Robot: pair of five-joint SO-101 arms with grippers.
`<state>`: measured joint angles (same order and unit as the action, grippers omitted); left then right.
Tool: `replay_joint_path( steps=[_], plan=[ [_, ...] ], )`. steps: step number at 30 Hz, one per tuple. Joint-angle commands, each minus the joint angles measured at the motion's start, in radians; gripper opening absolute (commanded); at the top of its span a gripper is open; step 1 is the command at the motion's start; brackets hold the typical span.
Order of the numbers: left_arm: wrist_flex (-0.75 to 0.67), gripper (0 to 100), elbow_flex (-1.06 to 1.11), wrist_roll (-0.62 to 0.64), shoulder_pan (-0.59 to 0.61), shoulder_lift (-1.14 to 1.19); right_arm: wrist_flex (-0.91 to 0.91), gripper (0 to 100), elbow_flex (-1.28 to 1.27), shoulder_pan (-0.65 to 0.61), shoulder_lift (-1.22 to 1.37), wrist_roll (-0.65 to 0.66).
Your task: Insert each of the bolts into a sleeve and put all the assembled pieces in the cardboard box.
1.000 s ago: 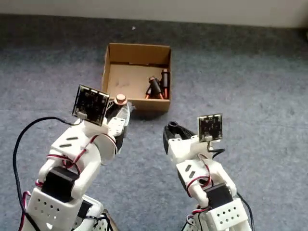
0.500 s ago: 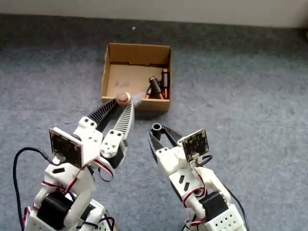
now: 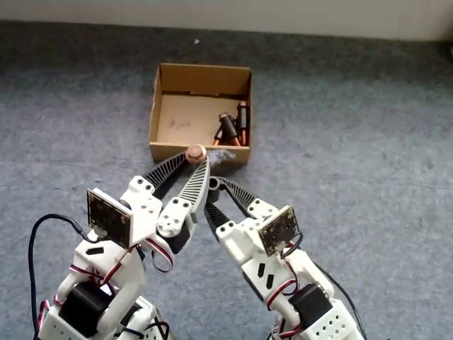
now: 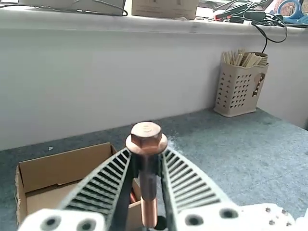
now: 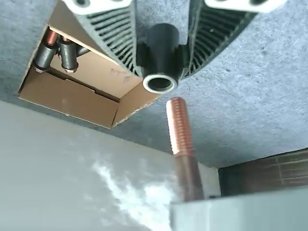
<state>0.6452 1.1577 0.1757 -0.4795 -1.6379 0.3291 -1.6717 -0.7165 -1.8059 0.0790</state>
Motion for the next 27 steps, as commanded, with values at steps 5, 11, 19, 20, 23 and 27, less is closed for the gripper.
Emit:
replay_joint_path(
  steps=[5, 11, 19, 20, 23, 27],
  plan=[
    [-0.025, 0, -0.001, 0.098, -0.012, -0.002, -0.031, 0.5, -0.108, -0.019, -0.03, 0.025],
    [-0.029, 0, 0.051, 0.097, -0.005, -0.004, -0.033, 0.5, -0.105, -0.018, -0.03, 0.025],
    [-0.026, 0, 0.081, 0.095, -0.004, -0.002, -0.033, 0.5, -0.107, -0.016, -0.03, 0.026],
    [-0.025, 0, 0.09, 0.094, -0.004, -0.004, -0.033, 0.5, -0.107, -0.016, -0.03, 0.026],
    [-0.025, 6, 0.113, 0.048, -0.004, -0.004, -0.033, 0.5, -0.108, -0.016, -0.03, 0.026],
    [0.06, 15, 0.101, 0.003, -0.001, -0.007, -0.031, 0.5, -0.108, -0.015, -0.03, 0.026]
  ],
)
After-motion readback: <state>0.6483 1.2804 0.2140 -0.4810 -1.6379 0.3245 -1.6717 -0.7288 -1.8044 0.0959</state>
